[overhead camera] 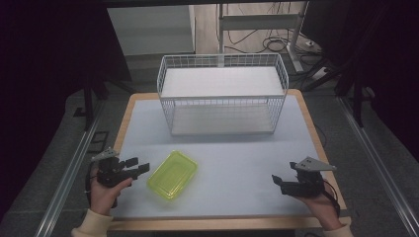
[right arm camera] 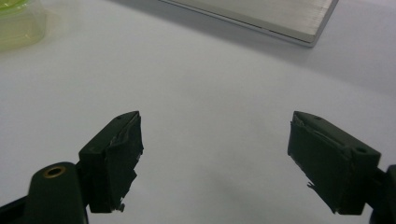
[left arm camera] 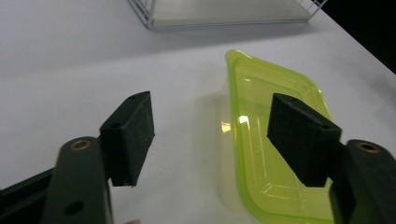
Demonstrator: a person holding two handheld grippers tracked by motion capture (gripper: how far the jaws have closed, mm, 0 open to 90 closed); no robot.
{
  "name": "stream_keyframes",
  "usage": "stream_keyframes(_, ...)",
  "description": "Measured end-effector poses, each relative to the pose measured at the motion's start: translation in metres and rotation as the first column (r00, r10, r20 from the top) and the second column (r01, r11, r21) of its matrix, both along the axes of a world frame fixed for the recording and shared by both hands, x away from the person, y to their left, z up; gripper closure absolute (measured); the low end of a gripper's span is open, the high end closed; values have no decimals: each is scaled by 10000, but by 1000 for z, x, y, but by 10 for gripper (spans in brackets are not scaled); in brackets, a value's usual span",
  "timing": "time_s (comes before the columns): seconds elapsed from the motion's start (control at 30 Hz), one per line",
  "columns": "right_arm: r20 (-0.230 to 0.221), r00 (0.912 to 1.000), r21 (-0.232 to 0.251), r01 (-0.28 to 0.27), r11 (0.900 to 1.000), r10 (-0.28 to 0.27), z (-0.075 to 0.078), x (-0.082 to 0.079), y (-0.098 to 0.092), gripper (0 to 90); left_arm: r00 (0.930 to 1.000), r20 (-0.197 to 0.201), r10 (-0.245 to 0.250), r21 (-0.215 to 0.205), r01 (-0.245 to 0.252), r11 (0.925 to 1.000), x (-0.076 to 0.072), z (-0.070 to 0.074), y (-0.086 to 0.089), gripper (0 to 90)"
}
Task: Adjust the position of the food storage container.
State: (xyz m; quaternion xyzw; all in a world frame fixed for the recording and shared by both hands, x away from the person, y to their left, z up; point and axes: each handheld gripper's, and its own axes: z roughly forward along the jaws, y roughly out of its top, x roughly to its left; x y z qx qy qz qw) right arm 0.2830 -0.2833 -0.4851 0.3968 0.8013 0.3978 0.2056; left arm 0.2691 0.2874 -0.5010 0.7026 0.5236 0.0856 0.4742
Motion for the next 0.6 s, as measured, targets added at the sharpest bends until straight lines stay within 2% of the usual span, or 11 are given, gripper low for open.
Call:
stream_keyframes(0.1, -29, 10000, -21, -25, 10000, 25, -1, 0, 0, 185, 10000, -4, 11, -55, -11, 10000, -1, 2, 2, 408)
stream_keyframes(0.2, -38, 10000, -31, -11, 10000, 11, -1, 1, -1, 186, 9999, 153, -24, -109, 26, 9999, -5, 6, -1, 577)
stream_keyframes(0.23, -38, 10000, -31, -11, 10000, 11, -1, 1, -1, 186, 9999, 153, -24, -109, 26, 9999, -5, 6, -1, 617)
stream_keyframes(0.27, -37, 10000, -30, -13, 10000, 13, -1, 1, -1, 187, 9998, 173, -55, -89, 57, 9999, -6, 9, -1, 617)
stream_keyframes(0.3, -25, 10000, -43, 23, 10000, -23, 0, 1, -1, 189, 9996, 217, -188, -148, 191, 9997, -8, 14, -3, 719)
stream_keyframes(0.4, -14, 10000, -26, 24, 10000, -24, 0, 0, -2, 190, 9986, 266, -461, -183, 466, 9987, -11, 19, -6, 852)
stream_keyframes(0.47, -33, 10000, -47, 39, 10000, -39, 0, 1, -2, 191, 9950, 260, -966, -214, 972, 9950, -14, 24, -16, 889)
stream_keyframes(0.53, -57, 10000, -57, 44, 10000, -45, -1, 1, -1, 192, 9929, 297, -1150, -223, 1157, 9930, -15, 25, -20, 890)
stream_keyframes(0.6, -83, 10000, -102, 21, 9999, -21, -2, 1, -1, 192, 9857, 340, -1650, -189, 1657, 9860, -18, 28, -34, 894)
